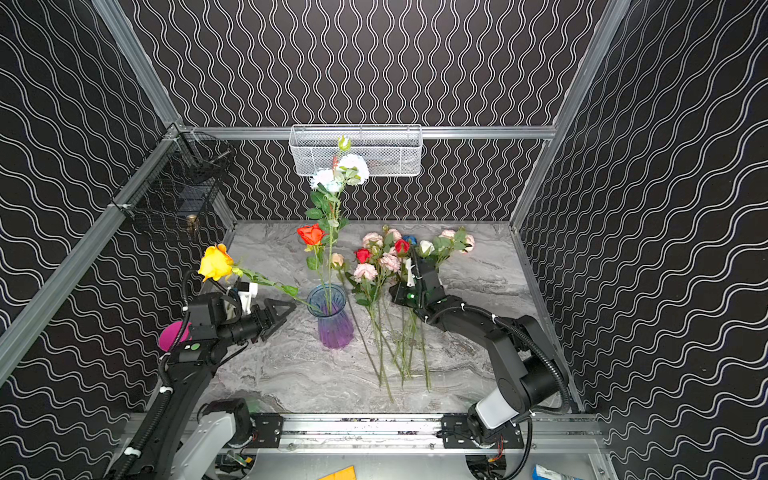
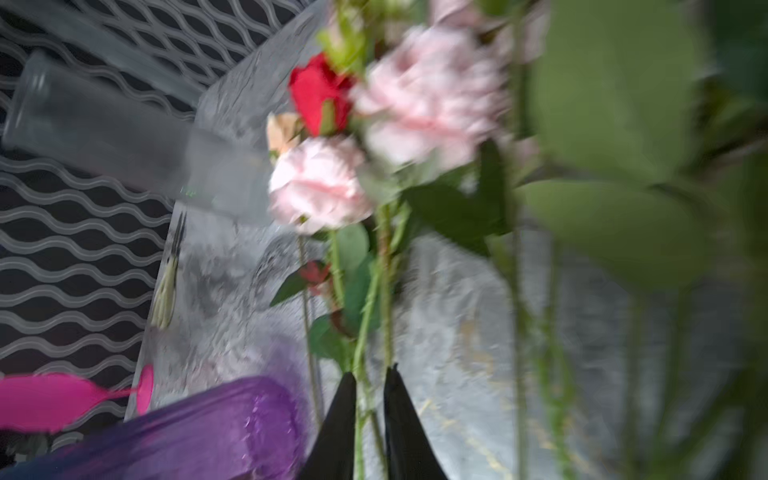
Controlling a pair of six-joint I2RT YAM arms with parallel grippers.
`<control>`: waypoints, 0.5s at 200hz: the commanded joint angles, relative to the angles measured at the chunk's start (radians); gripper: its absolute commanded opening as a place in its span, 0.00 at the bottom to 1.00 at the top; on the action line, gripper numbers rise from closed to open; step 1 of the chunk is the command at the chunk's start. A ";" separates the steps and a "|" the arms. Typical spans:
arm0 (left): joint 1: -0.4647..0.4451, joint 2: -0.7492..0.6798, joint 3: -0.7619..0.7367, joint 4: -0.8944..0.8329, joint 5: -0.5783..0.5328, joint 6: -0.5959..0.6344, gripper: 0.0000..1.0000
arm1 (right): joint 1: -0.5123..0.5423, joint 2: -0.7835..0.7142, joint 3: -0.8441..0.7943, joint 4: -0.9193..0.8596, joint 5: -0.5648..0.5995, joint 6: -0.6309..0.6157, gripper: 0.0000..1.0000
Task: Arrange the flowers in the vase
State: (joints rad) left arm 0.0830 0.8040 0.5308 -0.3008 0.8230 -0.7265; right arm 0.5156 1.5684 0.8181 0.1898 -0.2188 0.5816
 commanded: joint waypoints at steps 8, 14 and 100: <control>0.001 0.003 0.005 0.018 0.016 0.017 0.84 | 0.093 0.034 0.053 -0.077 0.085 -0.072 0.19; 0.001 0.003 0.005 0.019 0.014 0.017 0.84 | 0.104 0.045 0.068 -0.098 0.115 -0.080 0.21; 0.000 0.016 0.006 0.015 0.015 0.020 0.84 | 0.320 0.012 0.010 -0.278 0.203 -0.124 0.19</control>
State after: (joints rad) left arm 0.0830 0.8165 0.5308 -0.3012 0.8230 -0.7261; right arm 0.7876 1.6169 0.8516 0.0280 -0.1165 0.4782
